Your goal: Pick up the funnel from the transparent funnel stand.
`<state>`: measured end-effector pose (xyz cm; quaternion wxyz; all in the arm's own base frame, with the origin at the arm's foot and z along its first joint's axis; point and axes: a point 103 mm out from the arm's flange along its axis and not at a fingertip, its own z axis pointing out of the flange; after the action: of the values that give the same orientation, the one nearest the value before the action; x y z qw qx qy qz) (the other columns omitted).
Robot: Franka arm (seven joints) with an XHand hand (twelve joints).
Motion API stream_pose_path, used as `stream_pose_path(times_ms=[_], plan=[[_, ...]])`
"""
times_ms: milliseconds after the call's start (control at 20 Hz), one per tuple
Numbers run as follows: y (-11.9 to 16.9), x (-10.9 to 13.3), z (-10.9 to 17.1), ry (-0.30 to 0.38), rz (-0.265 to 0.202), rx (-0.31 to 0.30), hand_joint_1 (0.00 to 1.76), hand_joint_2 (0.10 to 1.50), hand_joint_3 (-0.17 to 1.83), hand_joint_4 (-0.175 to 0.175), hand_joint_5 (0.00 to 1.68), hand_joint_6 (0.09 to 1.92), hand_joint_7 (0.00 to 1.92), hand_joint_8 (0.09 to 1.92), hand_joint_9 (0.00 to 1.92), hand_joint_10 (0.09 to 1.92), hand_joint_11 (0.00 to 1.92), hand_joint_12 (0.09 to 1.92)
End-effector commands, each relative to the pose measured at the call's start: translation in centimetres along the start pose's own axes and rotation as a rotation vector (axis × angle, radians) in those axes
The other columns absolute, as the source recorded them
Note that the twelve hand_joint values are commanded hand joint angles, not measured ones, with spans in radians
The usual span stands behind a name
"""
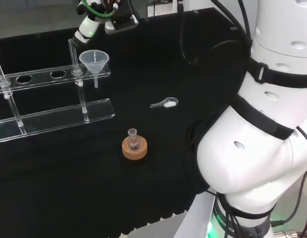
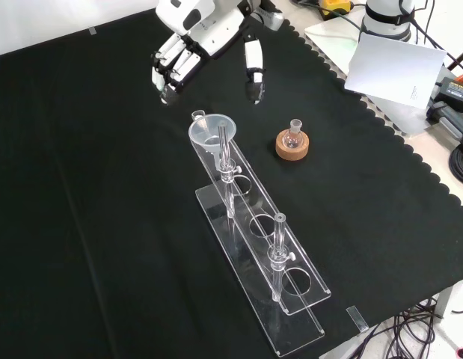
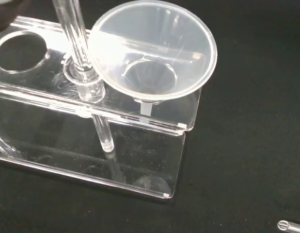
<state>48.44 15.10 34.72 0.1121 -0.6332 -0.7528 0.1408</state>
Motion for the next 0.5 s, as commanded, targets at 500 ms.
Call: stream_pose_path(times_ms=[500], plan=[[2.0, 3.2, 1.9, -0.097, 0.010, 0.105, 0.66, 0.67, 0.01, -0.010, 0.18, 0.09, 0.23, 0.51, 0.00, 0.64, 0.00, 0.49]])
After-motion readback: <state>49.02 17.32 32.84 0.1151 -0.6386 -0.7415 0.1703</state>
